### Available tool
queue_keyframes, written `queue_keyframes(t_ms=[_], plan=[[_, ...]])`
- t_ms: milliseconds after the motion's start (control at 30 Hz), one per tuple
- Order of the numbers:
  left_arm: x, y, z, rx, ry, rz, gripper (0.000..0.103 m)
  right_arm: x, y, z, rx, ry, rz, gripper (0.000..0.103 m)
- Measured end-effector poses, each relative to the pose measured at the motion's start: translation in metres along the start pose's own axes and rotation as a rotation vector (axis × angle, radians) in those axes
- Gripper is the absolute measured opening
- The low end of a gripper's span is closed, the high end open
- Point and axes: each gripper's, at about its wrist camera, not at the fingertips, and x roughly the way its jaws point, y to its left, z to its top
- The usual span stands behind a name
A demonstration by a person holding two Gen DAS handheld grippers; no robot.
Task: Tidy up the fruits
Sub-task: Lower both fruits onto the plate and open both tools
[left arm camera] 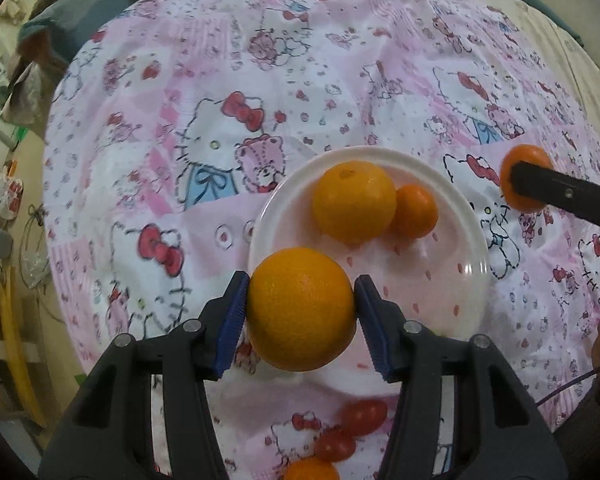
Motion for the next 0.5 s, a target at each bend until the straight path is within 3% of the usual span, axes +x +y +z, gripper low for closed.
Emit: queue_keyframes(t_ms=[233, 500], plan=[[0.026, 0.000, 0.017, -0.006, 0.026, -0.026, 0.050, 0.040, -0.016, -0.003, 0.023, 0.118, -0.034, 0.040], [0.034, 0.003, 0.021, -0.010, 0.013, -0.027, 0.051, 0.060, -0.014, -0.010, 0.001, 0.173, -0.070, 0.040]])
